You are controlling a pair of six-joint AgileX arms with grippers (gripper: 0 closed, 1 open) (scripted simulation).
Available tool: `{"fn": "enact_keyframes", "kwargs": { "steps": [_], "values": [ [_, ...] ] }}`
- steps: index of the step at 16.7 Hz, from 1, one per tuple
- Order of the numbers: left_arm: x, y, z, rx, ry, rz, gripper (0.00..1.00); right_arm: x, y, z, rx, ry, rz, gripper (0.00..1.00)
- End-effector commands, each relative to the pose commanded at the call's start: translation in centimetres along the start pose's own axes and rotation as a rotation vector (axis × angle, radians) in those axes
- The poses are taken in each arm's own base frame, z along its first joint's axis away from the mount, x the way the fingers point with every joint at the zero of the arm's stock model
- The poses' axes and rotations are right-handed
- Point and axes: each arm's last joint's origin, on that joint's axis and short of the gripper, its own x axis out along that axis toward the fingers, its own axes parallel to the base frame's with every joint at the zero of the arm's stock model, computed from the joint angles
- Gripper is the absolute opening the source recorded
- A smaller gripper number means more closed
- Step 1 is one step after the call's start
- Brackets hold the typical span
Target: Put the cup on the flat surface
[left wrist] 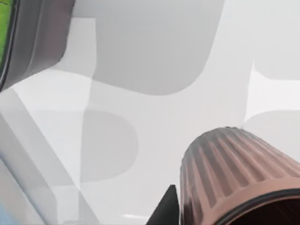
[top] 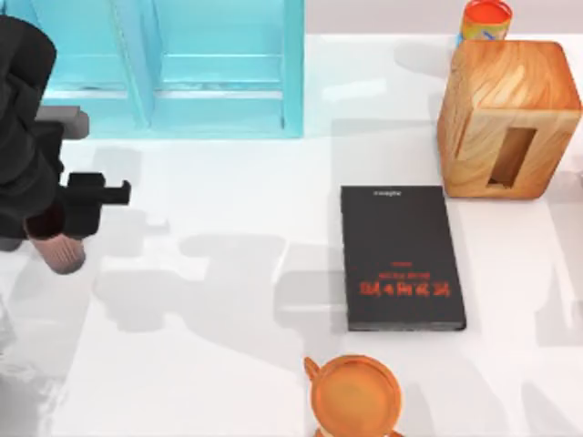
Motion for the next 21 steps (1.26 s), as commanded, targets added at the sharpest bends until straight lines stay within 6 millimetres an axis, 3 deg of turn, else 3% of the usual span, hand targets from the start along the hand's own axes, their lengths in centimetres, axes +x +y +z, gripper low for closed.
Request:
{"fn": "enact_keyframes", "kwargs": {
  "steps": [2, 15, 21],
  "values": [
    [0.0, 0.0, 0.0, 0.0, 0.0, 0.0, 0.0, 0.0, 0.0, 0.0, 0.0, 0.0, 0.0, 1.0],
    [0.0, 0.0, 0.0, 0.0, 0.0, 0.0, 0.98, 0.0, 0.0, 0.0, 0.0, 0.0, 0.0, 1.0],
    [0.0, 0.0, 0.0, 0.0, 0.0, 0.0, 1.0, 0.0, 0.0, 0.0, 0.0, 0.0, 0.0, 1.0]
  ]
}}
